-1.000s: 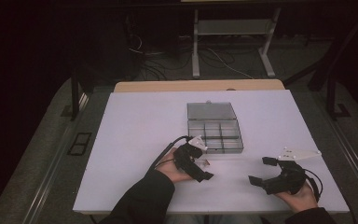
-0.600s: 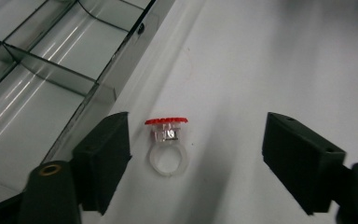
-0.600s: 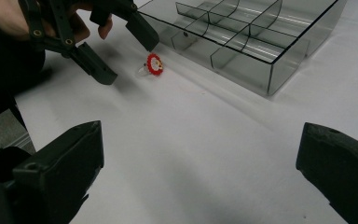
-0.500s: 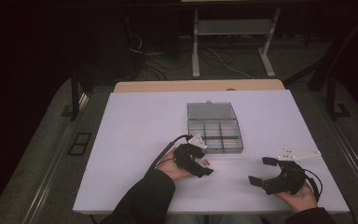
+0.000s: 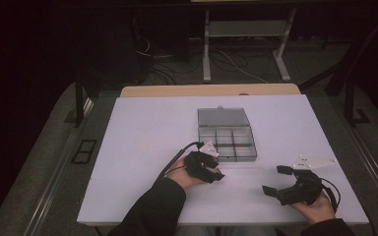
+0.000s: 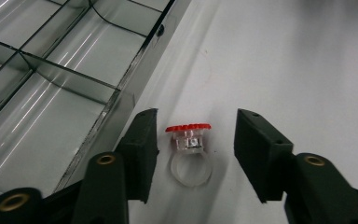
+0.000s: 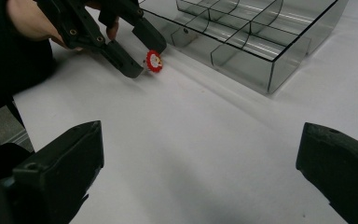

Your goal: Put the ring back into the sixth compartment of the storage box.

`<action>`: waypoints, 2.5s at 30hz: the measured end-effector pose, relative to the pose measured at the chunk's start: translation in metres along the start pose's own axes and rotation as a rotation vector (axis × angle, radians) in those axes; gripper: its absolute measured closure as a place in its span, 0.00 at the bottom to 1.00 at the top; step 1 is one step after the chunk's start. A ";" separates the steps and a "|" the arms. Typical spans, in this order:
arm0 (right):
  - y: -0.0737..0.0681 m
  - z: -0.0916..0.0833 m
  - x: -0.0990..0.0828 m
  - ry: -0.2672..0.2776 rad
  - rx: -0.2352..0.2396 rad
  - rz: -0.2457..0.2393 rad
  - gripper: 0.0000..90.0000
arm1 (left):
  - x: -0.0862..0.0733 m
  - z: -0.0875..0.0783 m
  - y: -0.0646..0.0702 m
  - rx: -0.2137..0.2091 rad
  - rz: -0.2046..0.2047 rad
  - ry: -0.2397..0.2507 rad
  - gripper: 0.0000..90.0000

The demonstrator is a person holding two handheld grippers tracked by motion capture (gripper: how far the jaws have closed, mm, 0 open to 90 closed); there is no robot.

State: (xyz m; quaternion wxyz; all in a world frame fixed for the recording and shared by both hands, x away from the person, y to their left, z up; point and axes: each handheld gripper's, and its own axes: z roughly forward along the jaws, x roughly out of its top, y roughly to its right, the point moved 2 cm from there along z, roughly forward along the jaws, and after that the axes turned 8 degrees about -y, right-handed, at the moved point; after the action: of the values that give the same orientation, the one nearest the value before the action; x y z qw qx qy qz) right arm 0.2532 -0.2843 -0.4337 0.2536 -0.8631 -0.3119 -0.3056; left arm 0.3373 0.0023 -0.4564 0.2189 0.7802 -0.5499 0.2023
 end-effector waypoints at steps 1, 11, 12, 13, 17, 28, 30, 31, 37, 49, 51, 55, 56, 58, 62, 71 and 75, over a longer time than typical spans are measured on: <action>0.000 0.000 0.000 0.000 0.000 0.000 0.01 | 0.000 0.000 0.000 0.000 0.000 0.000 0.59; 0.000 0.000 0.000 -0.001 -0.002 -0.001 0.01 | 0.000 0.003 0.002 -0.022 -0.009 -0.014 0.77; 0.000 0.000 0.000 0.000 -0.002 -0.001 0.01 | 0.001 0.003 0.001 -0.018 0.003 -0.011 0.77; 0.000 0.000 0.000 0.000 -0.002 -0.001 0.01 | 0.001 0.003 0.001 -0.017 0.002 -0.014 0.77; 0.000 0.001 0.000 -0.001 -0.002 -0.002 0.01 | 0.002 0.003 0.001 -0.026 0.006 -0.025 0.78; 0.001 0.000 0.000 -0.001 -0.003 -0.001 0.01 | 0.012 -0.001 0.005 -0.066 0.019 -0.048 0.79; 0.001 0.000 0.000 -0.001 -0.003 -0.001 0.01 | 0.014 -0.003 0.005 -0.065 0.028 -0.045 0.79; 0.001 0.000 0.000 -0.001 -0.003 -0.001 0.01 | 0.016 -0.005 0.005 -0.067 0.024 -0.042 0.79; 0.001 0.000 -0.001 -0.002 -0.002 -0.002 0.01 | 0.023 -0.014 0.004 -0.077 0.028 -0.036 0.79; 0.001 0.000 -0.001 -0.003 -0.001 0.002 0.01 | 0.039 -0.030 -0.003 -0.073 0.042 -0.017 0.79; 0.001 0.000 -0.001 -0.002 -0.001 0.002 0.01 | 0.042 -0.033 -0.004 -0.071 0.048 -0.013 0.79; 0.001 0.000 -0.001 -0.002 0.001 0.004 0.01 | 0.047 -0.038 -0.006 -0.067 0.054 -0.011 0.79; 0.001 0.000 -0.001 -0.002 0.001 0.003 0.01 | 0.048 -0.039 -0.006 -0.068 0.054 -0.011 0.79; 0.002 0.000 -0.001 -0.001 0.001 0.002 0.01 | 0.050 -0.041 -0.007 -0.065 0.059 -0.012 0.79; 0.002 0.000 -0.001 -0.001 0.001 0.002 0.01 | 0.055 -0.043 -0.008 -0.063 0.060 -0.009 0.79; 0.002 -0.001 -0.001 0.000 0.002 0.002 0.01 | 0.064 -0.047 -0.012 -0.053 0.073 -0.020 0.79; 0.002 -0.001 -0.001 0.001 0.001 0.002 0.01 | 0.069 -0.050 -0.015 -0.047 0.075 -0.016 0.79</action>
State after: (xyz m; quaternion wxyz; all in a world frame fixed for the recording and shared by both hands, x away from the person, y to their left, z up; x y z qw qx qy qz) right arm 0.2538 -0.2866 -0.4342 0.2546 -0.8630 -0.3113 -0.3057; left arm 0.3694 -0.0182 -0.3785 0.2250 0.7553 -0.5851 0.1914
